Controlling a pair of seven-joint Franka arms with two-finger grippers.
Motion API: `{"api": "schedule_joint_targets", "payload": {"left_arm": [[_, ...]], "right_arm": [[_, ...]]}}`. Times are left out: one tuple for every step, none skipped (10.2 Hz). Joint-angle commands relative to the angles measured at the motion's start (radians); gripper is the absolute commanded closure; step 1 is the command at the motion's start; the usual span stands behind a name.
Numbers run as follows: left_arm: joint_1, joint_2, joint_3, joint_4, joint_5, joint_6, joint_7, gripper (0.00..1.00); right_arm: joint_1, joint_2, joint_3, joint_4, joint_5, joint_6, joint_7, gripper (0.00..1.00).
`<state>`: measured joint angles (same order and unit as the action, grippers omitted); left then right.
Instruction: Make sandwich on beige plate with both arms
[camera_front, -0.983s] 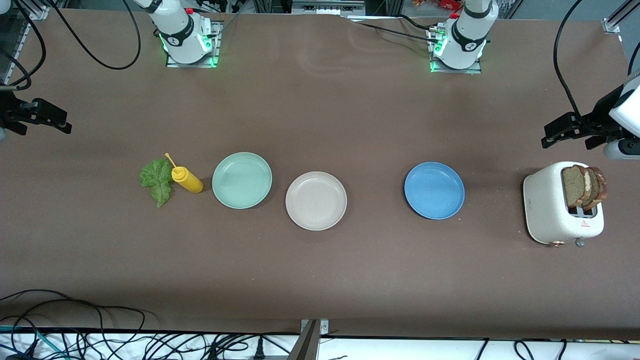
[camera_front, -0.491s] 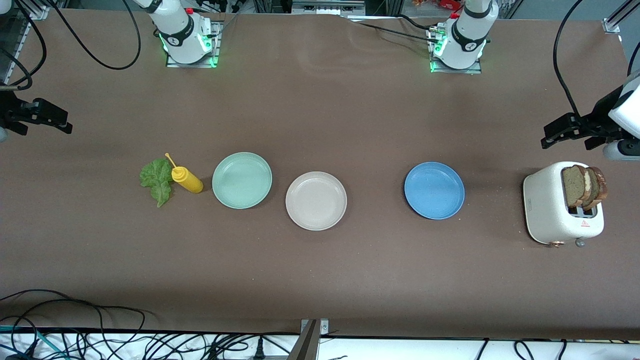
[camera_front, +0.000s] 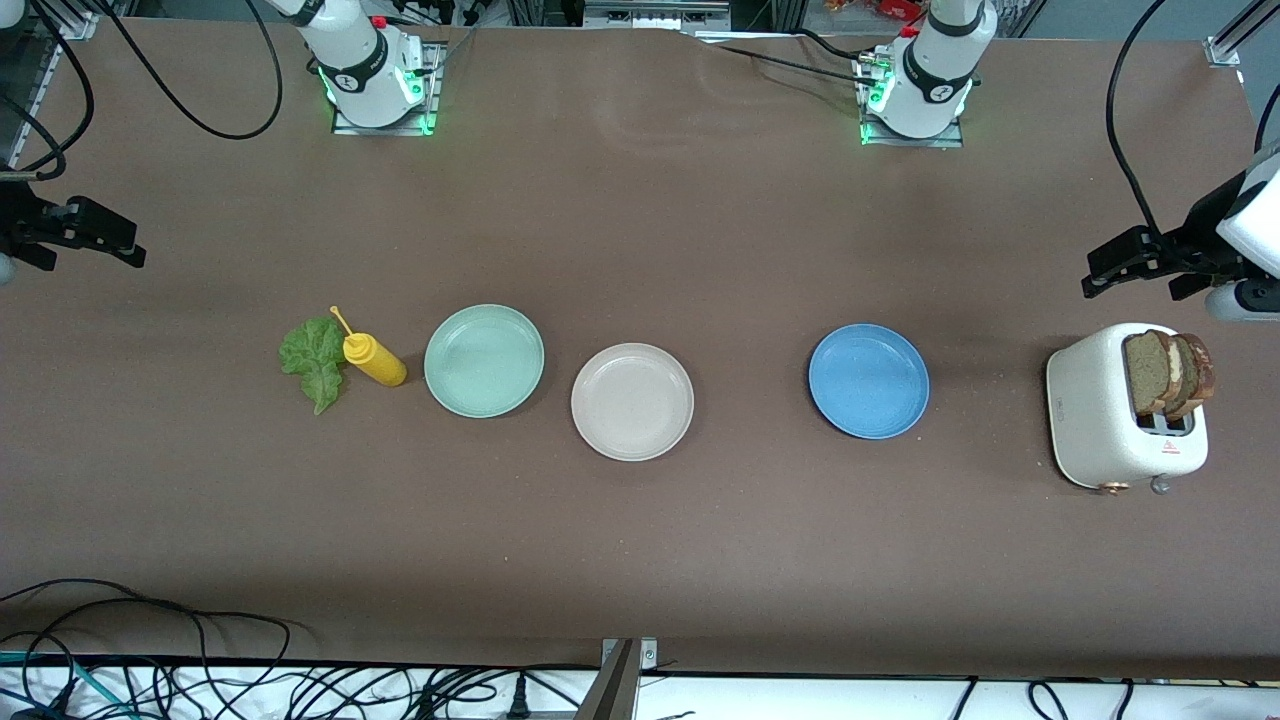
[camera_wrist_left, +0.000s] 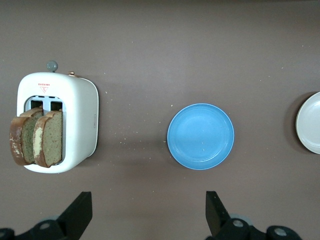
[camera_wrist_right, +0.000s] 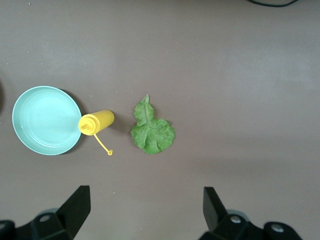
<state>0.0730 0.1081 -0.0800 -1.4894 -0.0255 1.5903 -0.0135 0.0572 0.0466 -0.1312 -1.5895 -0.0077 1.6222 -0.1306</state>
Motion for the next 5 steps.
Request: {"api": "schedule_joint_targets", "payload": {"left_arm": [[-0.001, -0.005, -0.001, -0.006, 0.006, 0.011, 0.001, 0.0], [-0.001, -0.004, -0.001, -0.006, 0.006, 0.011, 0.003, 0.0], [-0.001, -0.004, -0.001, -0.006, 0.006, 0.011, 0.003, 0.0], [-0.001, -0.004, -0.001, -0.006, 0.006, 0.011, 0.003, 0.0], [-0.001, -0.004, -0.001, -0.006, 0.006, 0.011, 0.003, 0.0]], "right_arm": [[0.003, -0.004, -0.001, 0.005, 0.003, -0.013, 0.002, 0.0], [0.003, -0.004, -0.001, 0.005, 0.003, -0.012, 0.0, 0.0], [0.003, -0.004, -0.001, 0.005, 0.003, -0.012, 0.0, 0.0], [0.003, -0.004, -0.001, 0.005, 0.003, -0.012, 0.0, 0.0], [0.003, -0.004, -0.001, 0.005, 0.003, -0.012, -0.003, 0.0]]}}
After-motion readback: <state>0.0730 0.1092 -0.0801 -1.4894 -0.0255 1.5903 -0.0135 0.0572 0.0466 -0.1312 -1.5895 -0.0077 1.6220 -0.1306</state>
